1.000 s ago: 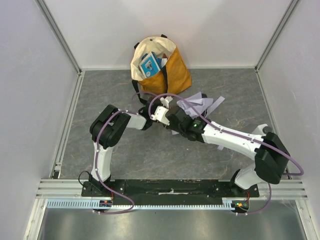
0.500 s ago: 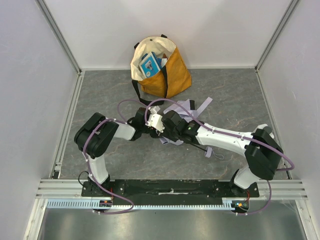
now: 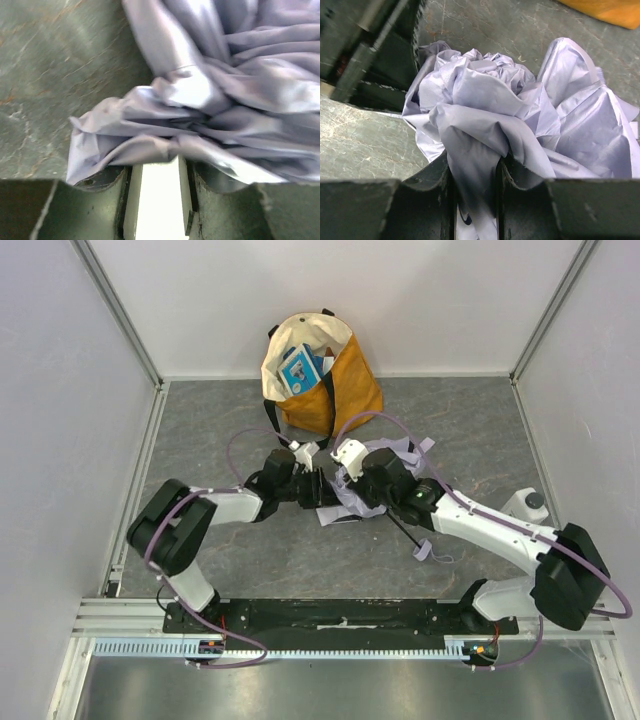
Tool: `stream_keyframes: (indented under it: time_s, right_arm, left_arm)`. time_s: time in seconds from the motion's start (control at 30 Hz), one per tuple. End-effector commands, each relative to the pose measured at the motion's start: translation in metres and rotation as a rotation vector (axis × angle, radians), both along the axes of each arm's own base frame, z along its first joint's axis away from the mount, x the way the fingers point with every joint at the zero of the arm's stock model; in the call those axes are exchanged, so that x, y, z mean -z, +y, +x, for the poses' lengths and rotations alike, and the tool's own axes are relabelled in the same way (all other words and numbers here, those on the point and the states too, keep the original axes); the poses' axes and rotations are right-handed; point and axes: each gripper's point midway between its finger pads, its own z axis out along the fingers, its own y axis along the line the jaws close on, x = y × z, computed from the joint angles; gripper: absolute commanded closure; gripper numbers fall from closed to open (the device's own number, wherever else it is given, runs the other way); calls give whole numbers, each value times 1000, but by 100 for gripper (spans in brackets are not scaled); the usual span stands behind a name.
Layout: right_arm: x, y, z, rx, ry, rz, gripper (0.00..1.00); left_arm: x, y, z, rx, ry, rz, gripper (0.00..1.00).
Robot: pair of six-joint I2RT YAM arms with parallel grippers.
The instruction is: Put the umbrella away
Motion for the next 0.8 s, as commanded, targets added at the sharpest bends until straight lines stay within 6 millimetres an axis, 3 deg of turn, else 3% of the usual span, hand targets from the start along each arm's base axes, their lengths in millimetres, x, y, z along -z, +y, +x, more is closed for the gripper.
stream_keyframes:
  time_s: [0.0,0.27,0.5,0.6,0.77]
  right_arm:
    - [-42,-8,12,58,-92,12,100]
    - [-68,-28,32,130,-173,-67,100]
    - [-93,-31,45,151,-210,-55,100]
    - [-111,-28,45,129,-236,-34,100]
    - [-129,-34,42,95,-280,-72,100]
  left_arm:
    - [-81,-5,19,-3,-217,-63,59]
    - [-105,11,7,-90,-164,-67,71]
    - [-117,8,-17,-4,-117,-111,67]
    - [-107,6,-18,13,-71,-82,70]
    - [-85,14,7,-80,-53,-15,79]
